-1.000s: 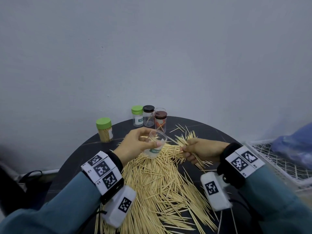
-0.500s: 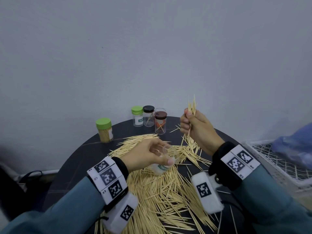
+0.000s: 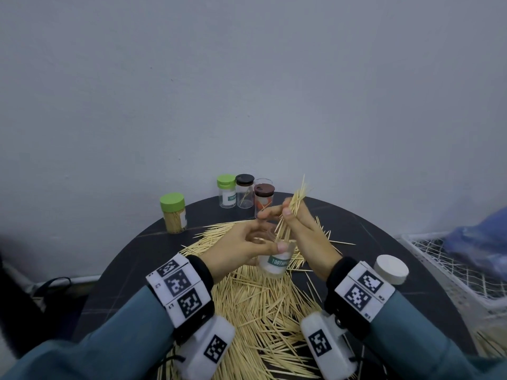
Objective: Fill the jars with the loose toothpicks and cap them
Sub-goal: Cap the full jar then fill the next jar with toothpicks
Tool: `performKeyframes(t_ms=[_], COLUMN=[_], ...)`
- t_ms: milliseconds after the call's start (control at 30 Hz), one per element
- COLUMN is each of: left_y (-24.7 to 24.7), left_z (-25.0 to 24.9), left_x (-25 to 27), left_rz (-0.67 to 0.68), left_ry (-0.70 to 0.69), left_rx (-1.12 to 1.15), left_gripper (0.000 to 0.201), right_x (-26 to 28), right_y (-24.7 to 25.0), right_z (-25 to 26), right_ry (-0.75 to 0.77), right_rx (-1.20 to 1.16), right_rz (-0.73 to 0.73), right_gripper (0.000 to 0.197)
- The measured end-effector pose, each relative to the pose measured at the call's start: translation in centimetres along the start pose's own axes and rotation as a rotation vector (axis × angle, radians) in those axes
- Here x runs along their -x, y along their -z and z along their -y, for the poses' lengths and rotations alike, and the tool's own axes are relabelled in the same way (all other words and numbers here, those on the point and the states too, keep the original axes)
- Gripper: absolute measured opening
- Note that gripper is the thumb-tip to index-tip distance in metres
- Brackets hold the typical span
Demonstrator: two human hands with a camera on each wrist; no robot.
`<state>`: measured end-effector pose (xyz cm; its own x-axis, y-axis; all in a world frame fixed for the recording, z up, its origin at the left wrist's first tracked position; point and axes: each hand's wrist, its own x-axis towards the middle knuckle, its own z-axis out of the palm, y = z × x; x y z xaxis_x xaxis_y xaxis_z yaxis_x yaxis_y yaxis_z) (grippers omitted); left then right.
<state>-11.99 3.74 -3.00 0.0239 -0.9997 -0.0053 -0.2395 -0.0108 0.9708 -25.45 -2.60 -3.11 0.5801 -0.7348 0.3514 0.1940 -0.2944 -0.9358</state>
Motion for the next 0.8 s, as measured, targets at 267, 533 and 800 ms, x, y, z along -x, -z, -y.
performKeyframes(t_ms=[267,533,800], left_y=[0.5,0.4,0.7], left_z=[-0.1,-0.3,-0.1], left_x=[0.0,0.0,-0.2], left_rz=[-0.019,-0.019,-0.068], left_ry=[-0.01,0.006,0.011], left_rx=[-0.001,-0.033,-0.033], left_gripper=[0.063,0.053,0.053], right_x=[0.4,0.0,-1.0], right_y=[0.0,0.5,2.0], right_z=[0.8,0.1,1.0], right_ry=[-0.07,-0.14,-0.215], right_rx=[-0.158,0.071,0.235], right_rz=[0.082,0.062,-0.094], right_gripper=[0.013,0.043,0.012])
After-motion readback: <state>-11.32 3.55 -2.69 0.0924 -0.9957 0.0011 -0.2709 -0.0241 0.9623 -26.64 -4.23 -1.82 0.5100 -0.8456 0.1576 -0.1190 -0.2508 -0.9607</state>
